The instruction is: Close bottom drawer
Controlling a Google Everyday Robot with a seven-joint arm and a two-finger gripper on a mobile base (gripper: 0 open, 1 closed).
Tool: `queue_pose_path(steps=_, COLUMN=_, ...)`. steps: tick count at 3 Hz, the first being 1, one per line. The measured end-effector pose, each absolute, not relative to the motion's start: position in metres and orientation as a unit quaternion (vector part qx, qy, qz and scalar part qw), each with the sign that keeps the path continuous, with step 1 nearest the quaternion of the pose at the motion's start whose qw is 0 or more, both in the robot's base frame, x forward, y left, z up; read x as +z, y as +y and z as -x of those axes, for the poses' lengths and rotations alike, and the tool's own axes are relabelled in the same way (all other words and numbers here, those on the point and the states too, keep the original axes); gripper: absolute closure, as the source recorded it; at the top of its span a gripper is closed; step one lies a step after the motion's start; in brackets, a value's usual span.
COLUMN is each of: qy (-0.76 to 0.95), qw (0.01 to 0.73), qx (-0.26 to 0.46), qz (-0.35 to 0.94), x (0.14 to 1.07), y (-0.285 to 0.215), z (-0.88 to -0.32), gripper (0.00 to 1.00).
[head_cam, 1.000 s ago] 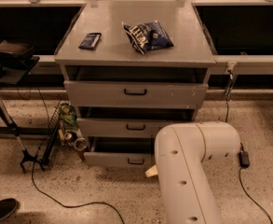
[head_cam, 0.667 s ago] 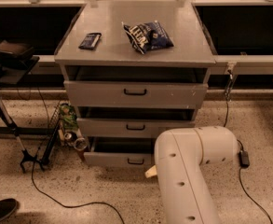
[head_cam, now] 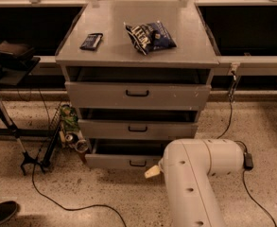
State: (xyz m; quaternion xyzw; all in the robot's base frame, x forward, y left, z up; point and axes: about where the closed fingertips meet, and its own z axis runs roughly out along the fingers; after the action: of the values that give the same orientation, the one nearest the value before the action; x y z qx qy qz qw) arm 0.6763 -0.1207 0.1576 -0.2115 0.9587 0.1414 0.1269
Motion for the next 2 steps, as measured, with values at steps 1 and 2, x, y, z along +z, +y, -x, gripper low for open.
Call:
queue_pose_path(steps=1, qy=0.95, qw=0.168, qx=0.147, qz=0.217, x=0.164, y=-0.112, z=-0.687, gripper=0.0)
queue_pose_path(steps=2, qy=0.94, qw=0.222, qx=0.142, qz=0.216, x=0.175, y=-0.108, z=-0.693, gripper=0.0)
